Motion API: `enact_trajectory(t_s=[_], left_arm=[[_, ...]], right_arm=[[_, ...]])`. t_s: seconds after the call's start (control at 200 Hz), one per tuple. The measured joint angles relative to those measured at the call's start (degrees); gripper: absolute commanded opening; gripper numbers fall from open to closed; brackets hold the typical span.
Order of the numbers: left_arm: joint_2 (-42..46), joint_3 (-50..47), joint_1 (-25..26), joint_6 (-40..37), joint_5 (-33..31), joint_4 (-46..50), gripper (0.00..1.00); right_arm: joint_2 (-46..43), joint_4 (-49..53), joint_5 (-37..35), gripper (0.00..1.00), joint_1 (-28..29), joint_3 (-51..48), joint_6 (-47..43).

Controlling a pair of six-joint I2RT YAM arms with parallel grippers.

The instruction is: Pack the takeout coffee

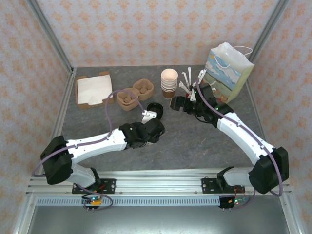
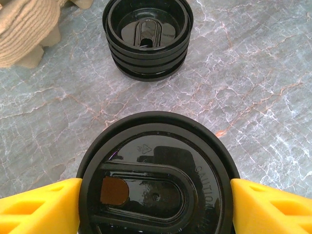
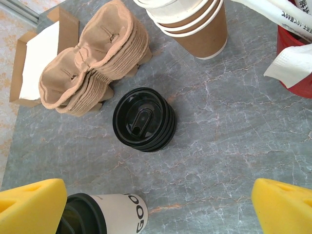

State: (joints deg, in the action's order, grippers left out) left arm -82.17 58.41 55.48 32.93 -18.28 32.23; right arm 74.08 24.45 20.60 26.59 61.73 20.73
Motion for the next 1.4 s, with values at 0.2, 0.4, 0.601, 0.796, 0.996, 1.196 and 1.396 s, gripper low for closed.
enact_trajectory(t_s=[0.2, 0.4, 0.601, 0.796, 0.996, 1.196, 1.396], left_arm=[[-0.11, 0.81, -0.15, -0.42, 1.25, 2.01, 0.82], [-0.11, 1.38, -0.46, -0.5, 1.68, 3.23, 0.83], [0.2, 1.92, -1.29, -1.38, 2.75, 4.52, 0.84], [1.29, 2.01, -2.78, -3.1, 5.66, 4.98, 0.88], [1.7, 2.51, -4.28, -4.57, 9.14, 5.97, 0.87], [1.7, 2.73, -5.64, -5.9, 11.13, 6.47, 0.84], [1.68, 2.73, -5.77, -6.45, 12.79, 7.17, 0.75]], right_arm=[[0.07, 0.0, 0.0, 0.98, 0.0, 0.04, 0.0], [0.07, 0.0, 0.0, 0.98, 0.0, 0.04, 0.02], [0.07, -0.02, 0.0, 0.98, 0.0, 0.02, 0.02], [0.07, -0.09, 0.0, 0.98, 0.0, -0.17, 0.04], [0.07, -0.37, 0.0, 0.98, 0.0, -0.66, 0.22], [0.07, -0.44, 0.0, 0.98, 0.0, -0.66, 0.22], [0.07, -0.44, 0.0, 0.98, 0.0, -0.66, 0.22]])
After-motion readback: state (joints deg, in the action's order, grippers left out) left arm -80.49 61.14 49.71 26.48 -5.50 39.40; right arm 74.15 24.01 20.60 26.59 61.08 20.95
